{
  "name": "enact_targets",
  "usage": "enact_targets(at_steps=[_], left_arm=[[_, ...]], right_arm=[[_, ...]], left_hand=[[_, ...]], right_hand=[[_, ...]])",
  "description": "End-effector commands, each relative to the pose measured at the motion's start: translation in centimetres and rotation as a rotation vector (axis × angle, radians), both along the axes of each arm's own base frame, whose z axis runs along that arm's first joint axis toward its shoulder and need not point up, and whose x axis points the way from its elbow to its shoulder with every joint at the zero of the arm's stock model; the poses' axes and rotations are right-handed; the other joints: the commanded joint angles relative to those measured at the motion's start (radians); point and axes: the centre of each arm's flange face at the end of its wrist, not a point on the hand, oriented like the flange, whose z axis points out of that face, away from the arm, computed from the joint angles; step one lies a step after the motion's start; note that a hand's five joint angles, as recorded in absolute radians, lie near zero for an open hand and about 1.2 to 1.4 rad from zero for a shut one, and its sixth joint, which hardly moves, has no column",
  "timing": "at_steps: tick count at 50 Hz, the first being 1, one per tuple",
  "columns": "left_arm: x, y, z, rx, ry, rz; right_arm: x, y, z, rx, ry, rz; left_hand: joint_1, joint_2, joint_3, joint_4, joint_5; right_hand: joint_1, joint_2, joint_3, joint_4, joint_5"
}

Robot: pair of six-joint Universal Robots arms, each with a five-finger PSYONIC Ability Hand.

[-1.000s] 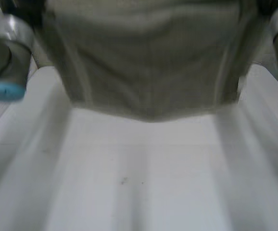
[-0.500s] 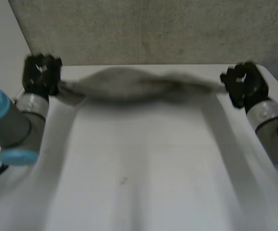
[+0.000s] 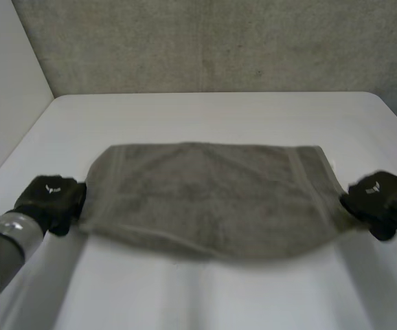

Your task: Fold the towel.

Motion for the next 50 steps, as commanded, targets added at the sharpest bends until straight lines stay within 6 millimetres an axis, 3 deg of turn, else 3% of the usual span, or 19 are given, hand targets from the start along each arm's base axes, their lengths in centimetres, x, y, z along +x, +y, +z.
enact_targets(at_steps=[1,5,7,8,12,13,15,16,18,19,24,32,41,43,44,46,48,49,50], left_arm=[[-0.6,2.2,2.5,0.018,-0.03,-0.149],[-0.6,0.4,2.8,-0.078,-0.026,-0.137],[-0.7,-0.6,2.5,-0.115,-0.023,-0.135],[-0.8,-1.7,1.9,-0.141,-0.025,-0.134],[-1.6,-5.0,0.6,-0.217,-0.027,-0.141],[-1.6,-5.0,0.6,-0.217,-0.027,-0.141],[-1.9,-6.0,0.0,-0.232,-0.027,-0.142],[-2.5,-7.6,-0.4,-0.274,-0.027,-0.145],[-3.4,-8.8,-0.9,-0.311,-0.023,-0.161],[-4.4,-9.6,-1.2,-0.341,-0.017,-0.179],[-6.4,-12.4,-3.1,-0.409,-0.011,-0.184],[-8.1,-14.7,-5.3,-0.437,-0.048,-0.187],[-8.3,-15.8,-6.0,-0.465,-0.105,-0.183],[-8.3,-15.7,-5.9,-0.465,-0.112,-0.18],[-8.3,-15.7,-5.9,-0.465,-0.112,-0.18],[-8.6,-15.4,-5.9,-0.467,-0.109,-0.186],[-9.0,-15.2,-5.6,-0.473,-0.108,-0.188],[-9.0,-15.1,-5.4,-0.474,-0.11,-0.176],[-8.8,-15.2,-4.9,-0.484,-0.113,-0.154]], right_arm=[[-2.0,0.8,1.0,0.037,0.1,0.018],[-2.0,-0.5,0.5,-0.01,0.068,-0.013],[-1.5,-2.4,-0.6,-0.042,0.022,-0.036],[-1.5,-2.4,-0.7,-0.042,0.022,-0.036],[1.2,-4.7,-1.5,-0.117,-0.055,-0.015],[1.2,-4.7,-1.5,-0.117,-0.055,-0.015],[2.0,-6.8,-2.3,-0.172,-0.082,-0.044],[2.0,-6.9,-2.3,-0.172,-0.082,-0.044],[2.5,-9.4,-3.3,-0.243,-0.107,-0.085],[2.5,-9.4,-3.3,-0.244,-0.108,-0.086],[4.3,-13.4,-5.3,-0.386,-0.117,-0.117],[5.5,-16.2,-7.0,-0.488,-0.12,-0.126],[5.9,-17.3,-9.0,-0.5,-0.069,-0.111],[5.8,-17.2,-9.0,-0.498,-0.058,-0.122],[5.8,-17.2,-9.0,-0.498,-0.058,-0.122],[5.6,-17.2,-8.3,-0.511,-0.056,-0.164],[5.4,-17.2,-7.5,-0.526,-0.059,-0.186],[5.4,-17.2,-7.5,-0.526,-0.059,-0.186],[5.2,-17.1,-6.2,-0.546,-0.069,-0.203]], left_hand=[[0.185,0.178,0.179,0.179,0.19],[0.185,0.178,0.179,0.179,0.19],[0.185,0.178,0.179,0.179,0.19],[0.185,0.178,0.179,0.179,0.19],[0.185,0.178,0.179,0.179,0.19],[0.185,0.178,0.179,0.179,0.19],[0.185,0.178,0.179,0.179,0.19],[0.185,0.178,0.179,0.179,0.19],[0.185,0.178,0.179,0.179,0.19],[0.185,0.178,0.179,0.179,0.19],[0.185,0.178,0.179,0.179,0.19],[0.185,0.178,0.179,0.179,0.19],[0.185,0.178,0.179,0.179,0.19],[-0.737,-0.744,-0.743,-0.743,-0.732],[-0.742,-0.749,-0.748,-0.749,-0.737],[-0.81,-0.816,-0.816,-0.816,-0.805],[-0.862,-0.869,-0.868,-0.869,-0.858],[-1.008,-1.015,-1.014,-1.014,-1.003],[-1.024,-1.031,-1.03,-1.03,-1.019]], right_hand=[[0.421,0.22,0.207,0.202,0.234],[0.421,0.22,0.207,0.202,0.234],[0.421,0.22,0.207,0.202,0.234],[0.421,0.22,0.207,0.202,0.234],[0.421,0.22,0.207,0.202,0.234],[0.421,0.22,0.207,0.202,0.234],[0.421,0.22,0.207,0.202,0.234],[0.421,0.22,0.207,0.202,0.234],[0.421,0.22,0.207,0.202,0.234],[0.421,0.22,0.207,0.202,0.234],[0.421,0.22,0.207,0.202,0.234],[0.421,0.22,0.207,0.202,0.234],[0.421,0.22,0.207,0.202,0.234],[-0.419,-0.62,-0.633,-0.638,-0.605],[-0.424,-0.625,-0.638,-0.643,-0.61],[-0.801,-1.002,-1.015,-1.02,-0.987],[-0.801,-1.002,-1.015,-1.02,-0.987],[-0.801,-1.002,-1.015,-1.02,-0.987],[-0.801,-1.002,-1.015,-1.02,-0.987]])
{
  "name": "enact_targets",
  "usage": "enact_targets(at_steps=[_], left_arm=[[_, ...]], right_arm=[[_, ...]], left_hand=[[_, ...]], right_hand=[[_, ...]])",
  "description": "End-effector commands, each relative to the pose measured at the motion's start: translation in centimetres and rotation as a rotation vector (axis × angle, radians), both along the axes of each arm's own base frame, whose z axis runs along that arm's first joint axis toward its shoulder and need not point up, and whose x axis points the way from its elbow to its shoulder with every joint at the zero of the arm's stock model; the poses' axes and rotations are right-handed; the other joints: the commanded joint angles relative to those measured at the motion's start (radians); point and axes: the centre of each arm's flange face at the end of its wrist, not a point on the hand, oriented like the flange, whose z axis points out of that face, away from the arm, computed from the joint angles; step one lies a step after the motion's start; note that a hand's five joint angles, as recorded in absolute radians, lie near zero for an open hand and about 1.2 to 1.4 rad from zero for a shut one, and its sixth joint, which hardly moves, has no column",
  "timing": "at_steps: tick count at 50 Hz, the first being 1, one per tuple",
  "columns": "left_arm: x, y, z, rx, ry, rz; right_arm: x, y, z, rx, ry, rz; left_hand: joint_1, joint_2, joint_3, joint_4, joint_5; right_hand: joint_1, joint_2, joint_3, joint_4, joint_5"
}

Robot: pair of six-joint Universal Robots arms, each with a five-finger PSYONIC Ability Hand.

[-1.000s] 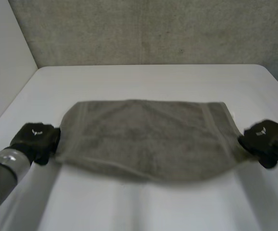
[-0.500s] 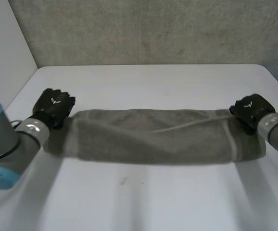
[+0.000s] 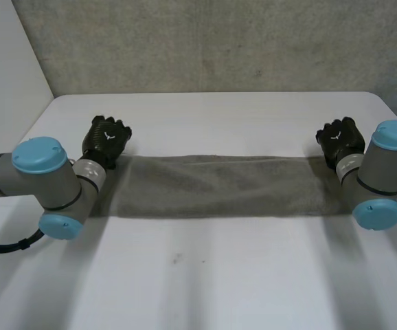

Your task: Fold the towel.

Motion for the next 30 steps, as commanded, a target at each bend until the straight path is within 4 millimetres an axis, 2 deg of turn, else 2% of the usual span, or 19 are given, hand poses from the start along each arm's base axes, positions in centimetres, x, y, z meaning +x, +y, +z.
enact_targets(at_steps=[1,2,3,6,7,8,10,11,12,15,16,17,19,24,26,30], left_arm=[[-0.3,0.4,1.1,-0.018,0.005,0.03],[-0.1,0.4,1.8,-0.029,0.01,0.054],[-0.1,0.4,1.8,-0.029,0.01,0.054],[1.0,1.4,5.0,-0.066,0.039,0.126],[1.0,1.4,5.0,-0.066,0.039,0.126],[1.4,1.9,6.0,-0.074,0.048,0.132],[2.1,3.5,7.4,-0.069,0.084,0.136],[2.4,4.4,8.1,-0.063,0.111,0.134],[2.4,4.4,8.1,-0.063,0.112,0.134],[2.9,6.2,9.1,-0.039,0.184,0.13],[2.9,7.3,9.2,-0.014,0.227,0.124],[2.9,7.3,9.2,-0.014,0.228,0.123],[3.1,8.7,8.7,0.039,0.29,0.116],[3.3,10.1,7.8,0.1,0.351,0.115],[3.3,10.4,7.5,0.111,0.356,0.114],[3.4,10.6,7.1,0.125,0.36,0.118]], right_arm=[[-0.8,0.5,4.0,-0.057,-0.04,-0.073],[-0.8,0.5,4.0,-0.057,-0.04,-0.073],[-1.0,0.8,5.2,-0.072,-0.06,-0.077],[-1.3,2.7,8.8,-0.094,-0.137,-0.073],[-1.3,2.7,8.9,-0.094,-0.137,-0.073],[-1.4,3.8,9.8,-0.078,-0.142,-0.053],[-1.3,6.1,10.4,0.005,-0.14,-0.006],[-1.4,7.2,10.3,0.066,-0.138,0.015],[-1.4,7.2,10.3,0.066,-0.138,0.015],[-2.3,9.4,8.7,0.251,-0.162,0.01],[-2.3,9.4,8.7,0.251,-0.162,0.01],[-2.8,9.9,8.1,0.306,-0.183,-0.012],[-3.3,10.2,7.5,0.35,-0.204,-0.033],[-4.7,10.4,6.1,0.402,-0.247,-0.072],[-5.4,10.1,5.0,0.394,-0.256,-0.066],[-5.7,9.6,3.5,0.383,-0.264,-0.06]], left_hand=[[-0.408,-0.423,-0.424,-0.422,-0.419],[-0.411,-0.426,-0.426,-0.425,-0.422],[-0.411,-0.426,-0.427,-0.425,-0.422],[-0.417,-0.432,-0.432,-0.431,-0.428],[-0.417,-0.432,-0.432,-0.431,-0.428],[-0.417,-0.432,-0.432,-0.431,-0.428],[-0.417,-0.432,-0.432,-0.431,-0.428],[-0.417,-0.432,-0.432,-0.431,-0.428],[-0.417,-0.432,-0.432,-0.431,-0.428],[-0.417,-0.432,-0.432,-0.431,-0.428],[-0.417,-0.432,-0.432,-0.431,-0.428],[-0.417,-0.432,-0.432,-0.431,-0.428],[-0.417,-0.432,-0.432,-0.431,-0.428],[-0.417,-0.432,-0.432,-0.431,-0.428],[-0.417,-0.432,-0.432,-0.431,-0.428],[-0.417,-0.432,-0.432,-0.431,-0.428]], right_hand=[[-0.08,-0.142,-0.151,-0.162,-0.172],[-0.08,-0.142,-0.151,-0.162,-0.172],[-0.08,-0.142,-0.151,-0.162,-0.172],[-0.08,-0.142,-0.151,-0.162,-0.172],[-0.08,-0.142,-0.151,-0.162,-0.172],[-0.08,-0.142,-0.151,-0.162,-0.172],[-0.08,-0.142,-0.151,-0.162,-0.172],[-0.08,-0.142,-0.151,-0.162,-0.172],[-0.08,-0.142,-0.151,-0.162,-0.172],[-0.073,-0.135,-0.144,-0.156,-0.165],[-0.072,-0.135,-0.143,-0.155,-0.164],[-0.026,-0.088,-0.097,-0.108,-0.118],[0.015,-0.047,-0.056,-0.067,-0.077],[0.154,0.092,0.083,0.071,0.062],[0.253,0.191,0.182,0.17,0.161],[0.309,0.247,0.238,0.226,0.217]])
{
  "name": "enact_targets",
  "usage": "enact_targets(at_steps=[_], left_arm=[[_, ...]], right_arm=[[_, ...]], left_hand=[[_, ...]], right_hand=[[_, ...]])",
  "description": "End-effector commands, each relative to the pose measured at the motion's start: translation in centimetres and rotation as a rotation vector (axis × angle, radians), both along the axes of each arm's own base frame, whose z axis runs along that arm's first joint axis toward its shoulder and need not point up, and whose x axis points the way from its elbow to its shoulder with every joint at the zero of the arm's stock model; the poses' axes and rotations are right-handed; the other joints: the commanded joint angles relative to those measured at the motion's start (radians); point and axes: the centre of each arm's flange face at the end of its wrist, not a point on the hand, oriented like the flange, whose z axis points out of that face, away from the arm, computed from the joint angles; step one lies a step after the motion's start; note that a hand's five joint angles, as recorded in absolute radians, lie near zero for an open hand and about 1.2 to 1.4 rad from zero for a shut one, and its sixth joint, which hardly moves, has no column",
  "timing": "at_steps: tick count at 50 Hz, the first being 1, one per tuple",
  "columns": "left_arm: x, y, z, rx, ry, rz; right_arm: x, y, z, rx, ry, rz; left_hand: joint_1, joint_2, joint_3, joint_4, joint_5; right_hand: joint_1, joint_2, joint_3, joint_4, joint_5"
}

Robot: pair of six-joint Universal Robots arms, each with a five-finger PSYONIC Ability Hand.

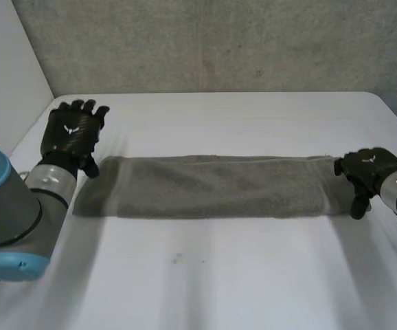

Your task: Fold the towel.

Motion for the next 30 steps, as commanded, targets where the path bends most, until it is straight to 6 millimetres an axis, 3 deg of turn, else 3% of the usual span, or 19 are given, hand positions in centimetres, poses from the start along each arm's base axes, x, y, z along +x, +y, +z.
enact_targets(at_steps=[1,10,11,12,16,18,21,26,30], left_arm=[[0.1,0.7,-0.9,0.037,0.024,-0.003],[0.6,0.8,-1.4,0.054,0.02,0.01],[0.6,0.8,-1.4,0.054,0.02,0.008],[0.6,0.8,-1.4,0.054,0.02,0.008],[0.5,0.9,-1.5,0.057,0.019,0.005],[0.5,1.0,-1.6,0.06,0.018,0.005],[0.5,1.0,-1.6,0.062,0.017,0.005],[0.3,1.2,-1.6,0.062,0.017,-0.001],[0.3,1.2,-1.6,0.062,0.017,-0.002]], right_arm=[[-1.0,-1.1,-3.2,-0.035,-0.015,-0.007],[-1.6,-2.6,-5.2,-0.089,-0.016,-0.022],[-1.8,-2.8,-5.5,-0.084,-0.017,-0.027],[-2.0,-3.0,-5.8,-0.08,-0.014,-0.03],[-2.6,-3.5,-5.7,-0.09,0.008,-0.05],[-4.2,-4.3,-4.9,-0.125,0.056,-0.1],[-5.1,-4.7,-4.3,-0.154,0.113,-0.137],[-8.1,-6.4,-1.4,-0.329,0.347,-0.287],[-7.5,-6.5,-0.8,-0.366,0.353,-0.265]], left_hand=[[0.004,0.01,0.008,0.008,-0.025],[0.004,0.01,0.008,0.008,-0.025],[0.004,0.01,0.008,0.008,-0.025],[0.004,0.01,0.008,0.008,-0.025],[0.004,0.01,0.008,0.008,-0.025],[0.004,0.01,0.008,0.008,-0.025],[0.004,0.01,0.008,0.008,-0.025],[0.004,0.01,0.008,0.008,-0.025],[0.004,0.01,0.008,0.008,-0.025]], right_hand=[[0.259,0.209,0.201,0.202,0.215],[0.592,0.541,0.534,0.535,0.547],[0.725,0.675,0.667,0.668,0.681],[1.037,0.986,0.979,0.98,0.992],[1.04,0.989,0.982,0.983,0.995],[1.04,0.989,0.982,0.983,0.995],[1.04,0.989,0.982,0.983,0.995],[1.04,0.989,0.982,0.983,0.995],[1.04,0.989,0.982,0.983,0.995]])
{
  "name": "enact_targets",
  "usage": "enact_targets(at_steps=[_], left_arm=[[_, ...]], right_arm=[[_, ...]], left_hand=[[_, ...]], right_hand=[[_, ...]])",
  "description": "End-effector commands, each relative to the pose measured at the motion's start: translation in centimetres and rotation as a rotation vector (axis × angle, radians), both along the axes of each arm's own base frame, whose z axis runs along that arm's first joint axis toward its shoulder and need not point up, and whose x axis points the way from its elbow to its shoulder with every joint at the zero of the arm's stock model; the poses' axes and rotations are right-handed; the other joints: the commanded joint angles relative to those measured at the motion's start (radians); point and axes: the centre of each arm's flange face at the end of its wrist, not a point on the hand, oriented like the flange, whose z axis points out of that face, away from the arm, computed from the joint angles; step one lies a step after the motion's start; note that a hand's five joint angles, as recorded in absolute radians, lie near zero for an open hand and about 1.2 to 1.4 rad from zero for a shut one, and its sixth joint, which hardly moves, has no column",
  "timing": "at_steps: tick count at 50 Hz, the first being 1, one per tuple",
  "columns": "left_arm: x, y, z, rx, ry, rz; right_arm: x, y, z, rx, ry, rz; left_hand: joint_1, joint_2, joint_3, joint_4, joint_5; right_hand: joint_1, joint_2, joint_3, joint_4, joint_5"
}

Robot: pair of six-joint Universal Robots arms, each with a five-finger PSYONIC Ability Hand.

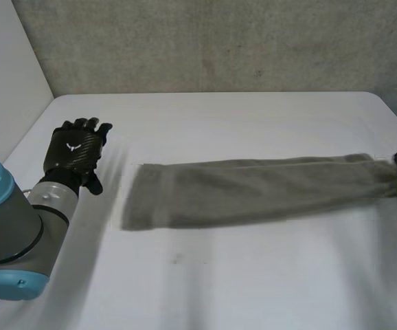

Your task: Fold the towel.

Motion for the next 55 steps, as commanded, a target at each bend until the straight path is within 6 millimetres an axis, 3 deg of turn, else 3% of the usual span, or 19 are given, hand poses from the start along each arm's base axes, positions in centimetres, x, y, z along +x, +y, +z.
enact_targets(at_steps=[1,3,5,6,8,9,11,12,13,14,19,24,31,33,34,35,42,46,55], left_arm=[[-0.1,0.1,0.0,0.0,0.0,-0.004],[-0.1,0.1,0.0,0.0,0.0,-0.004],[-0.1,0.0,0.0,0.0,0.0,-0.002],[-0.1,0.0,0.0,0.0,0.0,-0.002],[0.0,0.0,0.0,-0.001,0.0,0.002],[0.0,0.0,0.0,-0.001,0.0,0.002],[0.2,-0.1,0.1,-0.003,0.001,0.008],[0.2,-0.1,0.1,-0.003,0.001,0.008],[0.2,-0.2,0.1,-0.003,0.001,0.011],[0.2,-0.2,0.1,-0.003,0.001,0.011],[0.3,-0.2,0.1,-0.004,0.001,0.013],[0.3,-0.3,0.2,-0.007,0.002,0.015],[0.3,-0.4,0.2,-0.009,0.003,0.016],[0.3,-0.3,0.2,-0.007,0.002,0.016],[0.3,-0.3,0.2,-0.007,0.002,0.015],[0.3,-0.2,0.2,-0.006,0.002,0.013],[-0.3,0.2,0.2,-0.007,0.002,-0.007],[-2.1,1.5,0.6,-0.017,0.025,-0.067],[-5.6,3.9,1.8,0.005,0.164,-0.189]], right_arm=[[0.4,-0.5,2.7,-0.137,0.097,-0.015],[2.3,0.1,3.9,-0.177,0.063,0.04],[6.6,1.8,6.5,-0.254,-0.029,0.169],[6.6,1.8,6.5,-0.255,-0.029,0.169],[11.5,4.2,8.1,-0.312,-0.097,0.341],[11.6,4.2,8.1,-0.312,-0.097,0.342],[16.5,7.2,8.7,-0.354,-0.13,0.535],[16.6,7.2,8.7,-0.355,-0.13,0.536],[19.1,9.1,8.8,-0.376,-0.146,0.642],[21.6,11.1,8.5,-0.385,-0.156,0.751],[27.1,15.7,6.0,-0.353,-0.156,0.996],[30.2,18.8,2.0,-0.271,-0.113,1.123],[31.6,20.8,-2.4,-0.185,-0.027,1.185],[31.6,20.4,-2.2,-0.194,-0.012,1.155],[31.6,20.4,-2.2,-0.194,-0.012,1.155],[31.4,20.1,-1.6,-0.205,-0.016,1.125],[29.6,19.1,2.8,-0.226,-0.13,0.975],[25.8,17.0,4.5,-0.124,-0.301,0.827],[19.5,14.3,2.8,0.096,-0.432,0.574]], left_hand=[[0.004,0.01,0.008,0.009,-0.025],[0.004,0.01,0.008,0.009,-0.025],[0.004,0.01,0.008,0.009,-0.025],[0.004,0.01,0.008,0.009,-0.025],[0.004,0.01,0.008,0.009,-0.025],[0.004,0.01,0.008,0.009,-0.025],[0.004,0.01,0.008,0.009,-0.025],[0.004,0.01,0.008,0.009,-0.025],[0.004,0.01,0.008,0.009,-0.025],[0.004,0.01,0.008,0.009,-0.025],[0.004,0.01,0.008,0.009,-0.025],[0.004,0.01,0.008,0.009,-0.025],[0.004,0.01,0.008,0.009,-0.025],[0.004,0.01,0.008,0.009,-0.025],[0.004,0.01,0.008,0.009,-0.025],[0.004,0.01,0.008,0.009,-0.025],[0.001,0.007,0.006,0.006,-0.028],[0.004,0.01,0.008,0.009,-0.025],[0.022,0.028,0.026,0.027,-0.008]], right_hand=[[0.446,0.223,0.215,0.206,0.257],[0.446,0.223,0.215,0.206,0.257],[0.446,0.223,0.215,0.206,0.257],[0.446,0.223,0.215,0.206,0.257],[0.446,0.223,0.215,0.206,0.257],[0.446,0.223,0.215,0.206,0.257],[0.446,0.223,0.215,0.206,0.257],[0.446,0.223,0.215,0.206,0.257],[0.446,0.223,0.215,0.206,0.257],[0.446,0.223,0.215,0.206,0.257],[0.446,0.223,0.215,0.206,0.257],[0.446,0.223,0.215,0.206,0.257],[0.441,0.218,0.211,0.202,0.252],[-0.482,-0.705,-0.713,-0.722,-0.672],[-0.486,-0.709,-0.717,-0.726,-0.676],[-0.765,-0.988,-0.996,-1.005,-0.955],[-0.776,-0.999,-1.006,-1.015,-0.965],[-0.776,-0.999,-1.006,-1.015,-0.965],[-0.776,-0.999,-1.006,-1.015,-0.965]])
